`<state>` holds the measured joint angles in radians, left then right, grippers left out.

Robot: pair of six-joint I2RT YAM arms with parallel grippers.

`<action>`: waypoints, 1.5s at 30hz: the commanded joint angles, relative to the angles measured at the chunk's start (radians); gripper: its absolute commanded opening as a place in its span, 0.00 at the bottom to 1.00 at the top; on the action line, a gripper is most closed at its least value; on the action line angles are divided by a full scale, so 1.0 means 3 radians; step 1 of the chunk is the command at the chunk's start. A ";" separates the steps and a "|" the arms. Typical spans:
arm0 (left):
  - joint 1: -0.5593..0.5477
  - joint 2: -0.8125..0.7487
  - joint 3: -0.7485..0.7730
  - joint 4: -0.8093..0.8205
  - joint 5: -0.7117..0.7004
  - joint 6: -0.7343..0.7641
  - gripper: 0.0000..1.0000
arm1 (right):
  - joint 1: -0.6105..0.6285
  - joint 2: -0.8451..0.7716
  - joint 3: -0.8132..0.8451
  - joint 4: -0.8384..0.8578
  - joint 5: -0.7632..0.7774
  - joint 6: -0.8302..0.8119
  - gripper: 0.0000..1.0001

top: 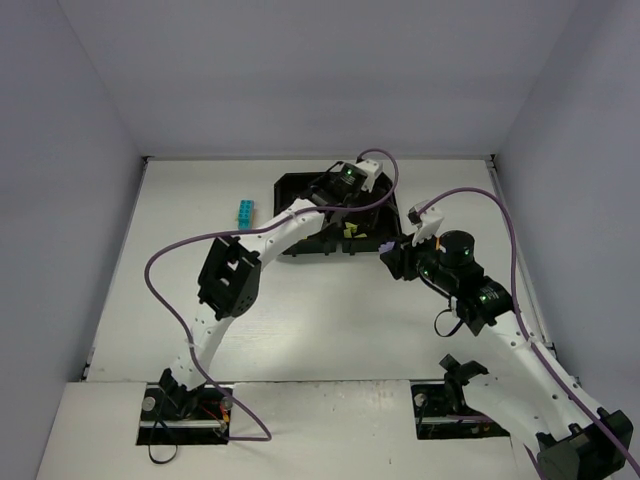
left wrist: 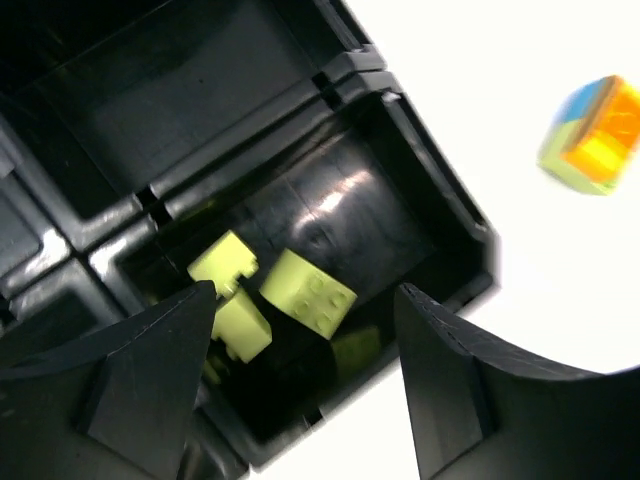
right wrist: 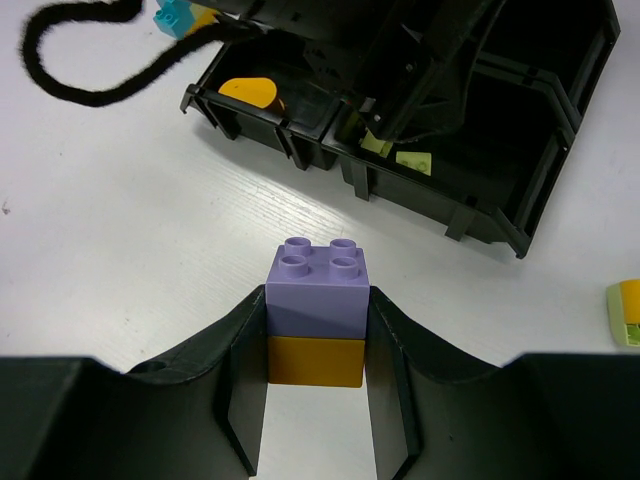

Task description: Sort the legos into containers by color

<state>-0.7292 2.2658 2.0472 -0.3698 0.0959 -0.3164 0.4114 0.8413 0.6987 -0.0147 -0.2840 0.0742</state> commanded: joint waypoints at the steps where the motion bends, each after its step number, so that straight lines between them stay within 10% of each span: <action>1: 0.0063 -0.0750 -0.0018 0.0001 0.0190 -0.0187 0.66 | -0.0022 0.0023 0.0171 0.0161 -0.0019 -0.0099 0.00; 16: 0.0319 -0.1882 -0.1255 0.0583 0.1618 -0.1082 0.66 | -0.0021 0.0320 0.0458 0.0345 -0.0567 -0.0631 0.01; 45: 0.0089 -0.1877 -0.1302 0.0492 0.1930 -0.0924 0.56 | -0.0001 0.0591 0.0586 0.0565 -0.0736 -0.0595 0.01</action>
<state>-0.7006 1.7576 1.6394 -0.2638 0.6518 -0.6224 0.4114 1.0130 0.8215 0.0616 -0.4801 -0.1036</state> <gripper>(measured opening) 0.563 0.338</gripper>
